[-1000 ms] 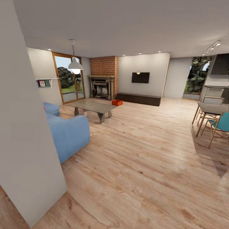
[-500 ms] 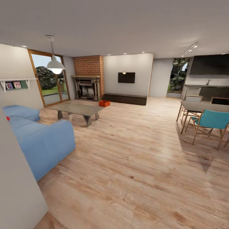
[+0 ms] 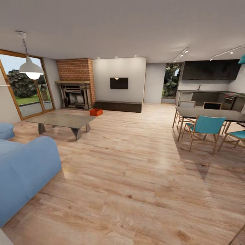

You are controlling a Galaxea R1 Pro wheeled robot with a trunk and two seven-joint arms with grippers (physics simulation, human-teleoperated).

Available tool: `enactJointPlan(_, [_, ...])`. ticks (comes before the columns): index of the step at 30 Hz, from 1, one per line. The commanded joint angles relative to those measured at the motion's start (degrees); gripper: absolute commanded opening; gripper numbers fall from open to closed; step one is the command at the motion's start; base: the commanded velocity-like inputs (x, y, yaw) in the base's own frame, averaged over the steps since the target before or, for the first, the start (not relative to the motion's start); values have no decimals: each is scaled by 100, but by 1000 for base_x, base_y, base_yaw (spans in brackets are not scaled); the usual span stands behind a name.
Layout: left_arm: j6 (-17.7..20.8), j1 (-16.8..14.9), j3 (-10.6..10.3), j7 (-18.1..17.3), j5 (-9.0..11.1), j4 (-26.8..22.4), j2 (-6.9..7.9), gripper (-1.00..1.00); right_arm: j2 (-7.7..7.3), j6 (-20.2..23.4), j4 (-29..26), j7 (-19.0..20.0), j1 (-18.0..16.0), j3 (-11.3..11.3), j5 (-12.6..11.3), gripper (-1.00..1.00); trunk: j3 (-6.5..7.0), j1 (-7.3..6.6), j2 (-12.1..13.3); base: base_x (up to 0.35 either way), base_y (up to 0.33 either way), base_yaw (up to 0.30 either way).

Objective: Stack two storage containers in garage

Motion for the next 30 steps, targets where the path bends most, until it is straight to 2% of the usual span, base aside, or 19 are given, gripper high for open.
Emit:
enactJointPlan(1, [-3, -2, 36, -19, 47, -2, 0, 100, 4, -29, 18, 21, -8, 45, -60, 100, -3, 4, -4, 327, 0, -256])
enactJointPlan(30, [-3, -2, 36, -19, 50, -3, 0, 100, 12, -29, 18, 21, -8, 45, -60, 100, 185, 4, -4, 327, 0, -180])
